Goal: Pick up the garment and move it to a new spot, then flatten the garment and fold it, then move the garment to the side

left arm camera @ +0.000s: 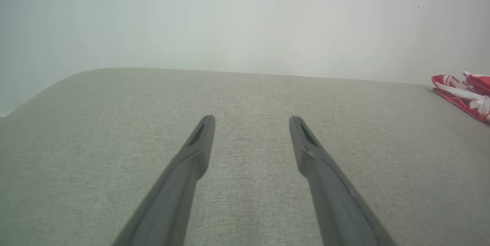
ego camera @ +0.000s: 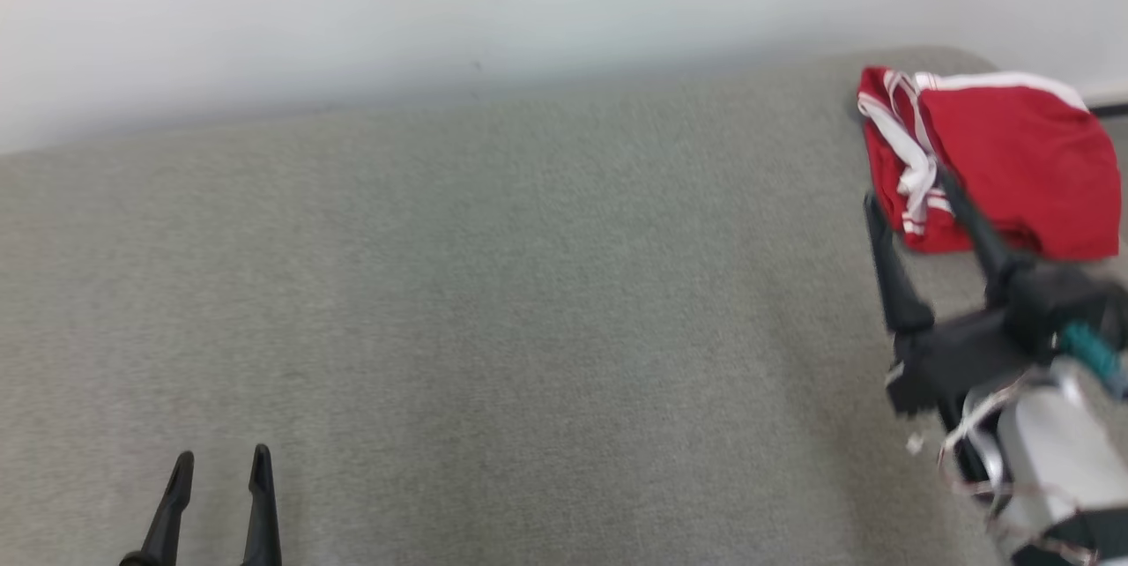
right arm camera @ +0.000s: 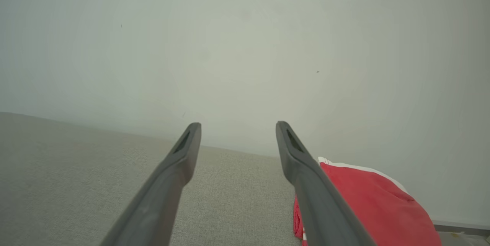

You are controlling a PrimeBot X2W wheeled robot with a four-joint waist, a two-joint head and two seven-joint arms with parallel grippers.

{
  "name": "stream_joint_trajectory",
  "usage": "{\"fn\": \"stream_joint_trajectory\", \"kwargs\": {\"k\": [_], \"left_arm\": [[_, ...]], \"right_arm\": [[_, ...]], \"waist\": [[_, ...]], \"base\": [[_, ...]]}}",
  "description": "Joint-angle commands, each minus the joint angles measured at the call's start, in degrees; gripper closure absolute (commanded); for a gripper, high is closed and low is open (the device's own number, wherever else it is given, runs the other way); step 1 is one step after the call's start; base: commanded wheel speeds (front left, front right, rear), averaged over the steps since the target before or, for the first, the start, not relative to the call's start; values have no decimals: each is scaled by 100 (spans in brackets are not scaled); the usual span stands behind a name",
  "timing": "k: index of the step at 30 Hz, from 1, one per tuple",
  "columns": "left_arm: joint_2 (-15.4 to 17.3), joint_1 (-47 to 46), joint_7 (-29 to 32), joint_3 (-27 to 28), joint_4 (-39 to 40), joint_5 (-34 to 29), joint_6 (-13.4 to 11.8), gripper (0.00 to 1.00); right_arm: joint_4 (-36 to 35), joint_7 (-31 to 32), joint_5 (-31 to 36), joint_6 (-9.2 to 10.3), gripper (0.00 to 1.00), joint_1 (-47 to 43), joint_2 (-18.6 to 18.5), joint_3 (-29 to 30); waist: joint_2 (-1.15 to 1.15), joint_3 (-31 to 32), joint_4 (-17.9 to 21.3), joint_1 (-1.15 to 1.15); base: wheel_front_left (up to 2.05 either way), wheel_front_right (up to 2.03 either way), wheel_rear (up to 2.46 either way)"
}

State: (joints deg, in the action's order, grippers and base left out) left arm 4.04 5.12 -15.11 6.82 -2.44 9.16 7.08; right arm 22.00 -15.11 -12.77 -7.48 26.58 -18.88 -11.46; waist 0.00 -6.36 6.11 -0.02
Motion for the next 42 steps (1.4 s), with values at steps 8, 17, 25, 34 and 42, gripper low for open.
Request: {"fn": "stream_joint_trajectory", "kwargs": {"k": [8,17,25,34,42], "left_arm": [[-55,192,1,89,-164,-38,21,0],[-76,164,1,45,-303,-74,36,0],[-92,172,1,3,-348,-50,31,0],[-102,156,1,58,-416,-82,33,0],[-106,128,1,94,-428,-147,31,0]], "right_arm": [[-713,-1,53,3,0,-1517,584,365],[-1210,0,280,3,0,-2537,1099,722],[-1397,0,287,3,0,-3012,1289,1002],[-1334,0,216,3,0,-3137,1350,1114],[-1237,-1,174,3,0,-3152,1370,1152]], "waist": [[0,608,-473,2],[0,847,-616,2],[0,1032,-676,2],[0,1108,-672,2],[0,1110,-659,2]], "base": [[0,0,0],[0,0,0],[0,0,0],[0,0,0],[0,0,0]]}}
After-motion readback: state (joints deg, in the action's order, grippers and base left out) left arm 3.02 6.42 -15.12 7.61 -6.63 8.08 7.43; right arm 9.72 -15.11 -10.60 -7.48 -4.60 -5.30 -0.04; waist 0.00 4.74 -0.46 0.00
